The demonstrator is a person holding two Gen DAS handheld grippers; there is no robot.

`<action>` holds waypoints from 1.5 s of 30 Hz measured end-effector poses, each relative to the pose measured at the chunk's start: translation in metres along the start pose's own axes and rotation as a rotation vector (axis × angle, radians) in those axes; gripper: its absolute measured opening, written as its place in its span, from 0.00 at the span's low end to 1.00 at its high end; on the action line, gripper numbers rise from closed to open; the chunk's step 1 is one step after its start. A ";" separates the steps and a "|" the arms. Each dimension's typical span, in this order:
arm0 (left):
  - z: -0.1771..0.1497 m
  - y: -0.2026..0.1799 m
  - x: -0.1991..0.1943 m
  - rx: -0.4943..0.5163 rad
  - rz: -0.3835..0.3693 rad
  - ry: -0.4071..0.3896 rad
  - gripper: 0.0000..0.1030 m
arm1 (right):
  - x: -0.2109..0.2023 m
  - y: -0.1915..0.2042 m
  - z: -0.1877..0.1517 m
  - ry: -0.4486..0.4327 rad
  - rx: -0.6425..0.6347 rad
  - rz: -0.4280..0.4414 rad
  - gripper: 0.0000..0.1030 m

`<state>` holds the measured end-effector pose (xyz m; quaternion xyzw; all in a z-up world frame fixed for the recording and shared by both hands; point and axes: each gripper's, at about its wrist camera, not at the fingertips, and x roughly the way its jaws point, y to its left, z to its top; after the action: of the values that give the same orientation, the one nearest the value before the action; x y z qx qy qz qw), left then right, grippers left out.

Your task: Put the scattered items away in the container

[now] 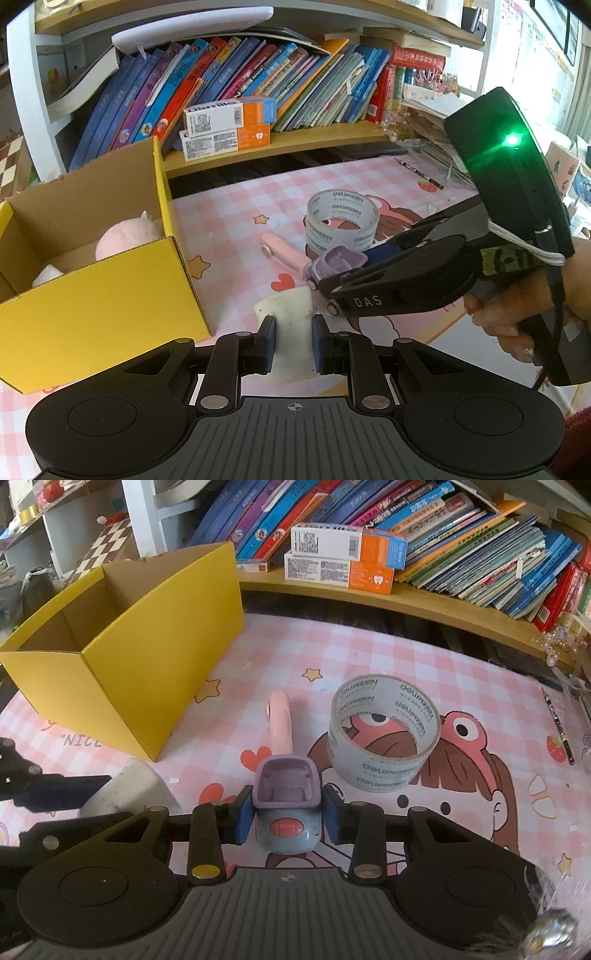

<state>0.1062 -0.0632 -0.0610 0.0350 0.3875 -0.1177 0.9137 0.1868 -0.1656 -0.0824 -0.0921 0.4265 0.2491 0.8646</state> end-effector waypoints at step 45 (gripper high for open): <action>-0.026 0.027 -0.106 0.046 -0.025 -0.219 0.18 | -0.125 0.077 -0.040 -0.169 0.101 -0.093 0.35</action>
<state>0.0231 -0.0134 -0.0037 0.0384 0.2829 -0.1409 0.9480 0.0553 -0.1585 -0.0050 -0.0467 0.3595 0.1938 0.9116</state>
